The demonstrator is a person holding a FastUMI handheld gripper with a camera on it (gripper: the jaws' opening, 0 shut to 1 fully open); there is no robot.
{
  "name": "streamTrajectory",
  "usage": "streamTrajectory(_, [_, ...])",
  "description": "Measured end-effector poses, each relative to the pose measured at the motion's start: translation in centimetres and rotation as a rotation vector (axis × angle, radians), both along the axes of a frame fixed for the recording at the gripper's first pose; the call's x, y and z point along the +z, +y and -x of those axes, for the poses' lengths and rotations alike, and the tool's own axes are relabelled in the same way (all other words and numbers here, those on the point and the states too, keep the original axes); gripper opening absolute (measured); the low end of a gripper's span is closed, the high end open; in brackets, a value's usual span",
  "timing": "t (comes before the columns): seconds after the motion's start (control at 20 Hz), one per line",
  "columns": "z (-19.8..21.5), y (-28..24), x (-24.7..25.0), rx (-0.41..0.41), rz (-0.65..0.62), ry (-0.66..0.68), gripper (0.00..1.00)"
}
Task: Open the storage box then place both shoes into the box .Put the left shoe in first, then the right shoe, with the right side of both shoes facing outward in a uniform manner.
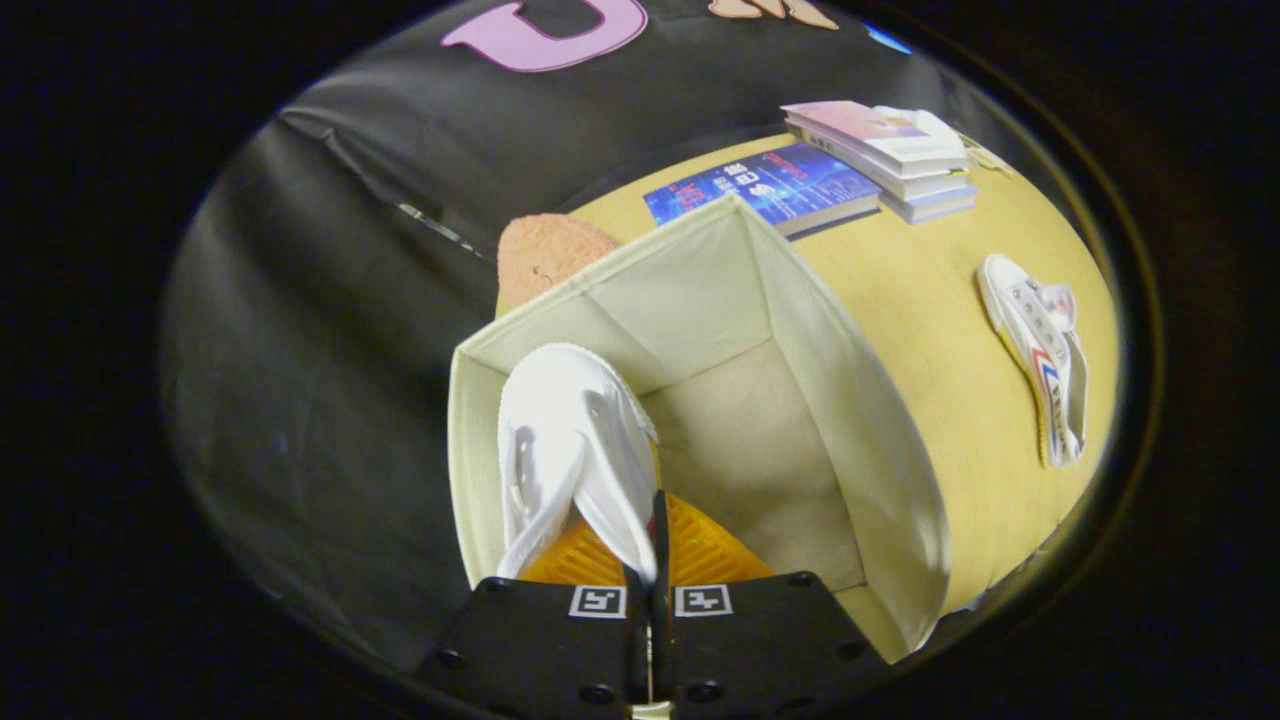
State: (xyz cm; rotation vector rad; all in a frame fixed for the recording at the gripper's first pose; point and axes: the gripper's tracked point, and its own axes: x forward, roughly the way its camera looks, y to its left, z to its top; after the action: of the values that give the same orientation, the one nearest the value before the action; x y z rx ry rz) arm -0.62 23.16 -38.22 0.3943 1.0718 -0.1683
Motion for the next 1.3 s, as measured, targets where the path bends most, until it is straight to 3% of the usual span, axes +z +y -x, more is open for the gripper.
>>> streamTrajectory(0.25, [-0.6, 0.3, -2.2, -0.087, 0.02, 0.062, 0.04])
streamTrajectory(0.55, [-0.3, 1.4, -4.6, -0.074, 0.056, 0.1, 0.04])
streamTrajectory(0.85, [0.6, 2.6, -7.5, 0.016, 0.038, 0.157, 0.1])
streamTrajectory(1.05, [0.8, 2.8, -8.3, 0.042, 0.04, 0.159, 0.08])
streamTrajectory(1.3, [1.1, 3.3, -7.8, 0.052, 0.009, 0.166, 0.19])
